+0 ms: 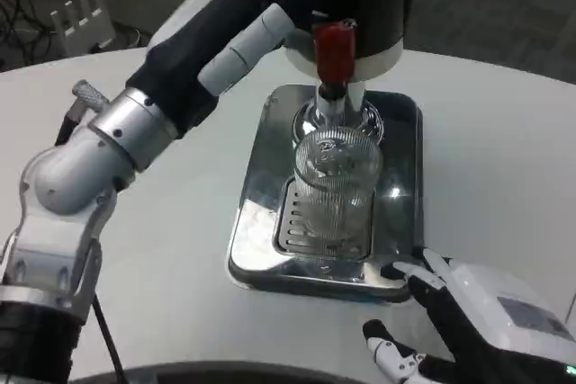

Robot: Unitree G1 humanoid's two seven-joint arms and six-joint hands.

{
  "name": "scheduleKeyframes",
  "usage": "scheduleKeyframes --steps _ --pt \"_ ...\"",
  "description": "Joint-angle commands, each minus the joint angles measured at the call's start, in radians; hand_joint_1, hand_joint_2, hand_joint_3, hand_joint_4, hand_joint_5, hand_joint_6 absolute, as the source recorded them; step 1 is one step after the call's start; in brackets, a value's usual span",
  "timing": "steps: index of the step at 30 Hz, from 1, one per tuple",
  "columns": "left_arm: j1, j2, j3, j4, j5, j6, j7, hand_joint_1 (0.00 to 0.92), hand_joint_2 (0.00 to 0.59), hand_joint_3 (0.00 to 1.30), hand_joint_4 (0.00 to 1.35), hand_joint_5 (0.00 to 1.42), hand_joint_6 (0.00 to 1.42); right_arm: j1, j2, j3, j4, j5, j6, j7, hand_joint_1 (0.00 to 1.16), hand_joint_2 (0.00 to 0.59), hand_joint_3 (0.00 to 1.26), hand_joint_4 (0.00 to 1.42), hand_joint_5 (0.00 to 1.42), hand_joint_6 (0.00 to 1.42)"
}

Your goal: Grasp the cup under the faucet to collect the drink, then remove the cup.

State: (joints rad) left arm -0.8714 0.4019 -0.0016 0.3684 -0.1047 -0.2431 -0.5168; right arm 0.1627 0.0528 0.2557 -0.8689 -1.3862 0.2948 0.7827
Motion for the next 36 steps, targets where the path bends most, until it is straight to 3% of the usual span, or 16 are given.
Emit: scheduleKeyframes --steps 1,13,24,30,34,36 --pt "-0.045 -0.019 -0.02 0.065 0.02 -0.016 -0.023 0.0 0.104 0.32 0.28 0.38 0.5 0.012 0.026 0.0 -0.007 0.003 0.004 -0.009 0.28 0.471 0.17 0.0 0.0 0.0" --pt "-0.11 -0.044 -0.058 0.217 0.058 -0.071 -0.087 0.0 0.104 0.33 0.3 0.4 0.54 0.008 0.027 0.0 -0.004 0.009 0.008 -0.008 0.29 0.475 0.17 0.0 0.0 0.0" --pt "-0.126 -0.018 -0.108 0.271 0.144 -0.157 -0.105 0.0 0.105 0.34 0.33 0.43 0.56 0.002 0.022 -0.007 -0.005 0.039 0.015 0.001 0.29 0.476 0.17 0.0 0.0 0.0" --pt "-0.129 0.011 -0.164 0.26 0.22 -0.199 -0.11 0.0 0.096 0.32 0.28 0.35 0.44 0.008 0.023 -0.01 -0.011 0.059 0.026 -0.002 0.29 0.476 0.17 0.0 0.0 0.0" --pt "-0.143 0.016 -0.183 0.282 0.242 -0.223 -0.112 0.0 0.097 0.29 0.25 0.31 0.41 -0.055 -0.008 -0.047 0.009 0.092 0.026 0.017 0.29 0.476 0.17 0.0 0.0 0.0" --pt "-0.156 0.022 -0.195 0.3 0.258 -0.244 -0.108 0.0 0.097 0.29 0.24 0.3 0.4 -0.068 -0.002 -0.06 0.007 0.111 0.033 0.013 0.29 0.476 0.17 0.0 0.0 0.0"
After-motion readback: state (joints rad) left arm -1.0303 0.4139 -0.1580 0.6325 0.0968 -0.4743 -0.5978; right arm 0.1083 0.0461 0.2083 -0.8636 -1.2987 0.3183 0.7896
